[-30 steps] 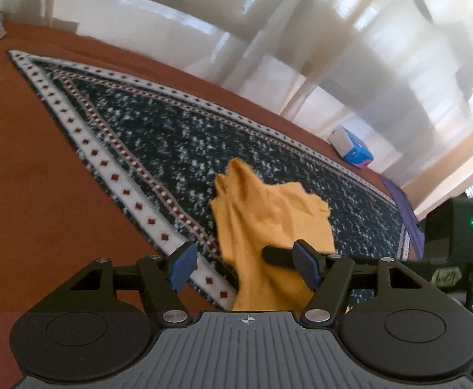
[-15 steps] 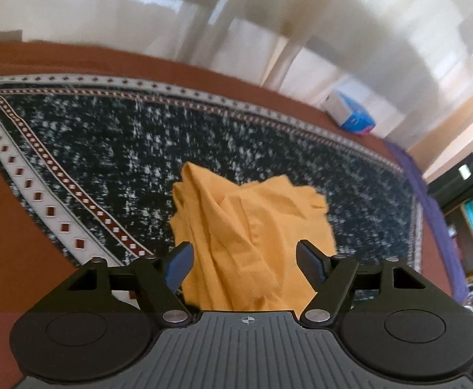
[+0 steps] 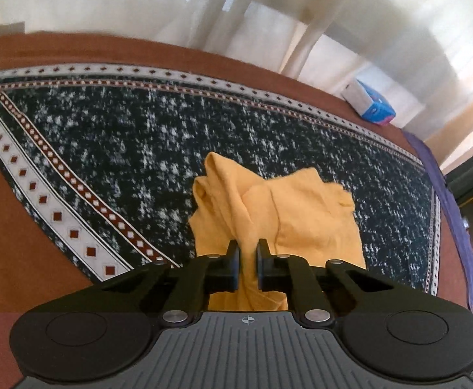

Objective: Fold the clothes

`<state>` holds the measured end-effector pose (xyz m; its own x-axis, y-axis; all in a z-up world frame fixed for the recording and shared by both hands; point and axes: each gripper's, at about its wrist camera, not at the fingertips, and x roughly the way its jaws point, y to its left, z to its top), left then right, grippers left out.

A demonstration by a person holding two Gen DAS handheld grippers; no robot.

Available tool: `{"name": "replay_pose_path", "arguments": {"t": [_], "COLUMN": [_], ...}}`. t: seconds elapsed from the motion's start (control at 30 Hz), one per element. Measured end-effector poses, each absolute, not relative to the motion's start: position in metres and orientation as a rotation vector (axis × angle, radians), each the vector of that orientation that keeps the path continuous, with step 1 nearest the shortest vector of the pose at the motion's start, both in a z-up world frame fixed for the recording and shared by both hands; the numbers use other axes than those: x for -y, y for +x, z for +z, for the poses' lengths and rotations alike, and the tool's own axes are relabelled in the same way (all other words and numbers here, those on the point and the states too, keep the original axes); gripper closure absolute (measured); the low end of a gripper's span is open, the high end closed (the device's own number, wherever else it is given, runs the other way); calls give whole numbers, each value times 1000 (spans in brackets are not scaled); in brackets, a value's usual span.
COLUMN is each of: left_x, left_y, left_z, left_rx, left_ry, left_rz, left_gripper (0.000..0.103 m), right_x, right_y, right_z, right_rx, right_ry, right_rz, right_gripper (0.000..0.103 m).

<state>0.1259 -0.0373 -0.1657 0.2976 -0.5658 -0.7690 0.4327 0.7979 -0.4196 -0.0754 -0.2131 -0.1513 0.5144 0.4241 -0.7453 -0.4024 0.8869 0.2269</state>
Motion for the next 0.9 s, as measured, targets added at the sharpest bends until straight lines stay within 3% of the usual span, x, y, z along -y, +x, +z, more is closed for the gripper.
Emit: {"name": "replay_pose_path", "arguments": {"t": [0.2, 0.3, 0.4, 0.5, 0.53, 0.63, 0.8, 0.87, 0.9], "left_x": [34, 30, 23, 14, 11, -1, -2, 8, 12], "left_y": [135, 140, 141, 143, 144, 139, 132, 130, 129], "left_z": [-180, -189, -195, -196, -195, -179, -150, -145, -146], "left_rx": [-1102, -1112, -1105, -1099, -1097, -1040, -965, -961, -966], "left_ry": [-113, -132, -145, -167, -175, -179, -221, -194, -180], "left_rz": [-666, -652, -644, -639, -631, -586, -649, -702, -712], "left_gripper": [95, 81, 59, 53, 47, 44, 45, 45, 45], "right_x": [197, 188, 185, 192, 194, 214, 222, 212, 204], "right_y": [-69, -66, -70, -72, -73, -81, -80, -76, -75], "right_z": [-158, -176, -194, -190, -187, -163, -144, -147, -148], "right_rx": [-924, -979, -1023, -1025, -1015, -943, -881, -878, -872], "right_ry": [-17, -20, -17, 32, 42, 110, 116, 58, 12], "right_rz": [569, 579, 564, 559, 566, 534, 482, 488, 495], "right_gripper": [103, 103, 103, 103, 103, 100, 83, 64, 63]}}
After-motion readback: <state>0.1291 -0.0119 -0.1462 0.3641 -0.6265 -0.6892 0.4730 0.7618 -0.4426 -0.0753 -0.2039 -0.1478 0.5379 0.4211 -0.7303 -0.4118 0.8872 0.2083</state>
